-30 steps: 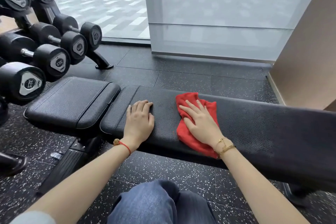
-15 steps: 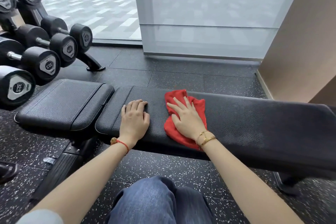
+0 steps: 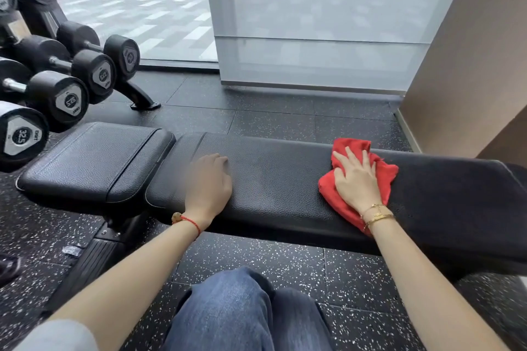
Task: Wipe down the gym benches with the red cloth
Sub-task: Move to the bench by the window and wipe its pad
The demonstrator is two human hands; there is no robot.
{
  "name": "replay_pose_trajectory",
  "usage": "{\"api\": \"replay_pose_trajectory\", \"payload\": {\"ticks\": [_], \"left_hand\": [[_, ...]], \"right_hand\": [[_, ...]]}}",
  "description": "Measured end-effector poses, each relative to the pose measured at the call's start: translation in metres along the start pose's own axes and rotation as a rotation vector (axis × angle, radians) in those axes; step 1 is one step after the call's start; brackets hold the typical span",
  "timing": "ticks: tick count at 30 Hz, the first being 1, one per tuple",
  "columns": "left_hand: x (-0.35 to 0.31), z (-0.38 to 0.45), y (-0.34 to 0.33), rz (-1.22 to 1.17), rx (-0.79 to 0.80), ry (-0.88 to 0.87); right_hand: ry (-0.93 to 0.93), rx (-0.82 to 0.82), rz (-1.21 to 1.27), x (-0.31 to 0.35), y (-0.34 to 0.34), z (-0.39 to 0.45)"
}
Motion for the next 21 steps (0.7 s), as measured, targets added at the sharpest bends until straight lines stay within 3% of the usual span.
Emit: {"api": "replay_pose_trajectory", "payload": {"ticks": [10, 15, 19, 21], "left_hand": [[0.001, 0.001, 0.002, -0.021, -0.011, 0.004], [0.005, 0.001, 0.002, -0.039, -0.025, 0.002], [0.005, 0.002, 0.001, -0.035, -0.036, 0.000], [0.005, 0.002, 0.000, -0.025, -0.035, 0.002]], "right_hand": [[0.326, 0.266, 0.050, 0.133, -0.079, 0.022], [0.409, 0.318, 0.111, 0.142, -0.087, 0.012], [0.379, 0.241, 0.332, 0.129, -0.067, 0.003], [0.366, 0.140, 0.258, 0.116, -0.057, -0.002]]}}
Point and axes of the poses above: each hand's wrist, its own z-axis towards the middle knuckle, its own y-axis out of the back of the hand, x = y × z, the point moved 3 cm from there along z, towards the middle knuckle, and after that the axes turned 7 degrees about z, right-handed, at the moved point
